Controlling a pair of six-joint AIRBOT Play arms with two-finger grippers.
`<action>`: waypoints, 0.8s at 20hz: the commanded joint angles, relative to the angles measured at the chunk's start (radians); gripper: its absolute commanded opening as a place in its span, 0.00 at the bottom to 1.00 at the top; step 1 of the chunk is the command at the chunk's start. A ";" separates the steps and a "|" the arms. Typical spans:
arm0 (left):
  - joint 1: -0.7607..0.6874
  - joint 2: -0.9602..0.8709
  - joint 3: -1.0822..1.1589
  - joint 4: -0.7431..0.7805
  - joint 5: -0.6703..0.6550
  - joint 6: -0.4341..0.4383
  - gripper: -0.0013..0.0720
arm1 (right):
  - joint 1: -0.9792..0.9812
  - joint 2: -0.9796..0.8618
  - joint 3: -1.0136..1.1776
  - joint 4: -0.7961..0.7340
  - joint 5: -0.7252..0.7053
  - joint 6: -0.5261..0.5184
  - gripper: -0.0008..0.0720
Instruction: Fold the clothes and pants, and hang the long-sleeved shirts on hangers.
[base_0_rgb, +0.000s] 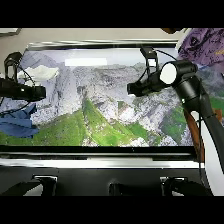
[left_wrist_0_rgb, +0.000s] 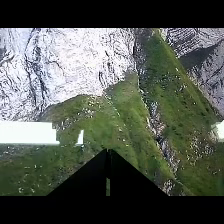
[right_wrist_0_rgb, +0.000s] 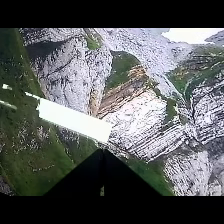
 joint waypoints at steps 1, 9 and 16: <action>0.000 0.001 0.000 0.000 0.000 0.000 0.04 | 0.001 0.000 0.001 0.000 0.001 0.000 0.06; 0.000 0.001 0.000 0.000 0.000 0.000 0.05 | 0.001 0.000 0.001 0.001 0.000 0.000 0.06; 0.000 0.001 0.000 0.000 0.000 0.000 0.04 | 0.001 0.000 0.001 0.000 -0.025 0.000 0.06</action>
